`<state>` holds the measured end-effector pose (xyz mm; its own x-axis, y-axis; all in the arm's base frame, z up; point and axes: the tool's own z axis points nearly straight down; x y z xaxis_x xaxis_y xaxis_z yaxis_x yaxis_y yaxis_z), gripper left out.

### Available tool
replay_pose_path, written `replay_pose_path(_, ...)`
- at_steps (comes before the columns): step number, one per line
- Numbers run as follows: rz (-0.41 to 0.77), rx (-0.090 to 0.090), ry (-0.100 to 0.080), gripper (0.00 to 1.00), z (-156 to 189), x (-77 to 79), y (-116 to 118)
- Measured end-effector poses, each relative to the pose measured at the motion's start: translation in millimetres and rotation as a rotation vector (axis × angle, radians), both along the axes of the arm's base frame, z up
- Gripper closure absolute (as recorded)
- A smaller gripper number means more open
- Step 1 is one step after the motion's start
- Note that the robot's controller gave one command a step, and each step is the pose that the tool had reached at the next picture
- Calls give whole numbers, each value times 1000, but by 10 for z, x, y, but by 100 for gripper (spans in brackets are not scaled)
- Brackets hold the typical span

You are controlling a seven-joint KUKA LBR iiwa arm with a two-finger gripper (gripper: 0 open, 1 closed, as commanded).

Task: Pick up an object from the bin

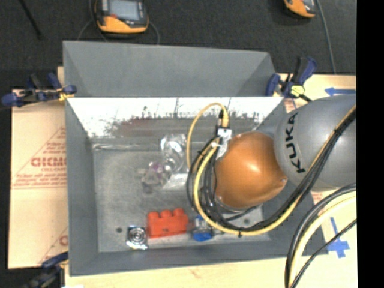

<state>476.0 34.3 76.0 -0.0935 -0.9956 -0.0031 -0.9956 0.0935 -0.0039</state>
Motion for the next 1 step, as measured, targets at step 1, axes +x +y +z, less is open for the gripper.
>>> replay_pose_path(1, -5, -1, 0, 100, 236, 9, -1)
